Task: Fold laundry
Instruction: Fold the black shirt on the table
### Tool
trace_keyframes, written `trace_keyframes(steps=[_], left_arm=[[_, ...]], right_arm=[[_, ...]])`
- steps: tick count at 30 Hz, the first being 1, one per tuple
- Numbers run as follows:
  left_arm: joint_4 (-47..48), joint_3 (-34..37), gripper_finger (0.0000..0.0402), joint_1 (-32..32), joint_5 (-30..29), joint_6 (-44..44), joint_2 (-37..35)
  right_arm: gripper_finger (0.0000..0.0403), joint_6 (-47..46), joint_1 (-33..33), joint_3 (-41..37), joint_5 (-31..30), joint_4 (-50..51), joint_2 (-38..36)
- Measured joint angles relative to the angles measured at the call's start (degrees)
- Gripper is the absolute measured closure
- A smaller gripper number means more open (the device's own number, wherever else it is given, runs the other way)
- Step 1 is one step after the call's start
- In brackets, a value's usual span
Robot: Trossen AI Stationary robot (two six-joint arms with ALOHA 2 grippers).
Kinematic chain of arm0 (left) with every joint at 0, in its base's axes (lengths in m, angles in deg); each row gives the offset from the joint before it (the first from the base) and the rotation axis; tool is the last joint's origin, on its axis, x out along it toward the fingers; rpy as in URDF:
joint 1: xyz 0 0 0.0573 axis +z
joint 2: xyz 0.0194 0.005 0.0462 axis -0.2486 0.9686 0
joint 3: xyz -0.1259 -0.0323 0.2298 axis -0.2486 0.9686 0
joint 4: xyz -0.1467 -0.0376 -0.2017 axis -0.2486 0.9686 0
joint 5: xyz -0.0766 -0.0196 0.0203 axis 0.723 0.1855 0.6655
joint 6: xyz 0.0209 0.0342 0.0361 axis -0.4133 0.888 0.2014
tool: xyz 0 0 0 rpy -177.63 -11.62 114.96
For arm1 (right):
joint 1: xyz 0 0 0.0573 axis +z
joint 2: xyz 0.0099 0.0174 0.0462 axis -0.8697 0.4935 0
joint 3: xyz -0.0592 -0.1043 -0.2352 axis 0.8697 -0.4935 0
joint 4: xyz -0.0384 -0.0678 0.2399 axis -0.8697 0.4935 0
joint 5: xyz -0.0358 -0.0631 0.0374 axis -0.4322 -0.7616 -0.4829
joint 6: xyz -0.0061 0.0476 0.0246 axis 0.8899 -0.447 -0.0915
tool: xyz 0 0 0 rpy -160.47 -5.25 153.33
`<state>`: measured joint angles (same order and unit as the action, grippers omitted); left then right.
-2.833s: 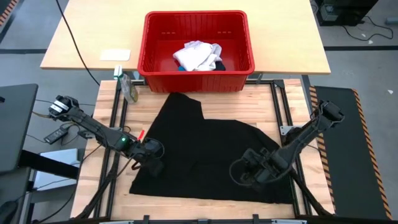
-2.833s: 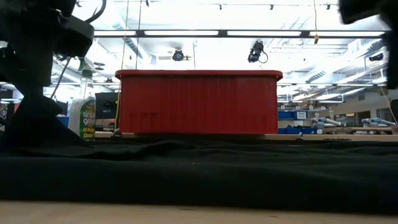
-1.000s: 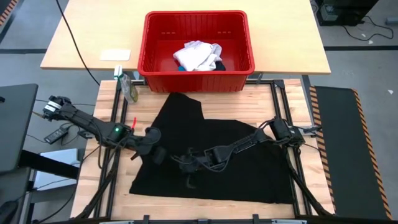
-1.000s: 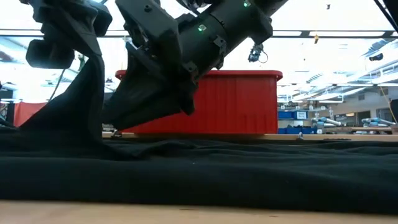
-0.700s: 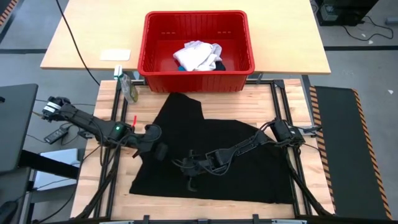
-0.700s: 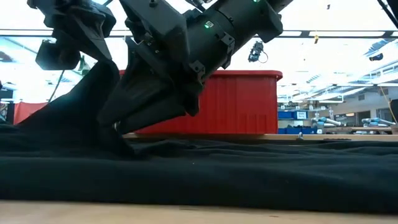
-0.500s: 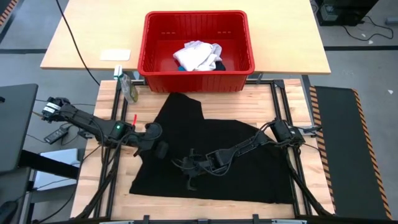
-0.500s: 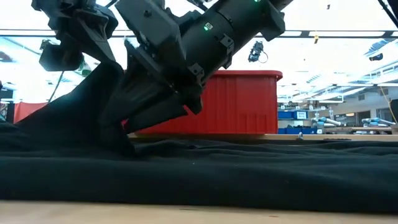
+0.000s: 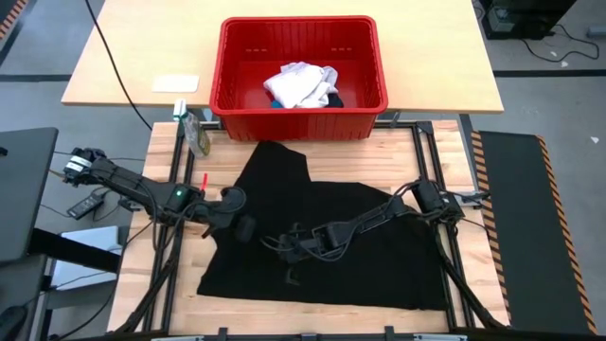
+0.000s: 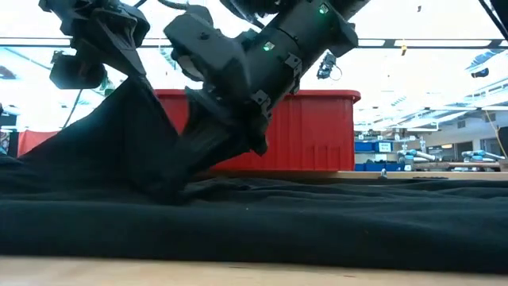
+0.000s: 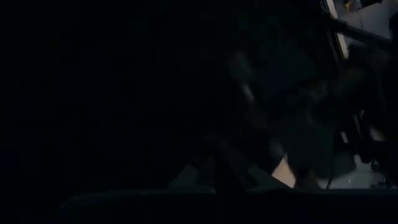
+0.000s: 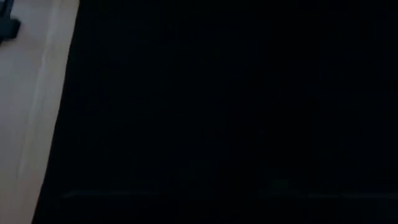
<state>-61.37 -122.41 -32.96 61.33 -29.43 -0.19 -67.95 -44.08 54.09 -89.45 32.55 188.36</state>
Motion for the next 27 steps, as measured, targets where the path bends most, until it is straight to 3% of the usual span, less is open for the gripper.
trace_keyframes(steps=[3,5,7,11,19,27], left_arm=[[1.6,0.0,0.0401,-0.2,7.6,4.2,0.0],[3.6,0.0,0.0401,-0.8,16.5,6.9,0.1],[5.6,0.0,0.0401,-2.3,20.6,5.9,0.6],[6.4,0.0,0.0401,-6.7,21.0,1.8,0.9],[6.7,0.0,0.0401,-14.2,19.4,-8.4,7.1],[0.9,0.0,0.04,-20.2,18.9,-17.4,11.3]], right_arm=[[0.0391,-0.5,-0.3,0.0,2.8,5.4,-2.1],[0.0395,1.0,-0.5,0.0,8.0,7.7,-3.6],[0.0395,2.5,-0.9,0.0,14.3,8.3,-5.4],[0.0397,3.3,-1.4,0.1,24.4,4.5,-6.6],[0.0396,-2.8,-1.4,0.0,29.3,-4.3,-1.8],[0.035,-5.0,0.5,0.0,31.5,-5.8,0.2]])
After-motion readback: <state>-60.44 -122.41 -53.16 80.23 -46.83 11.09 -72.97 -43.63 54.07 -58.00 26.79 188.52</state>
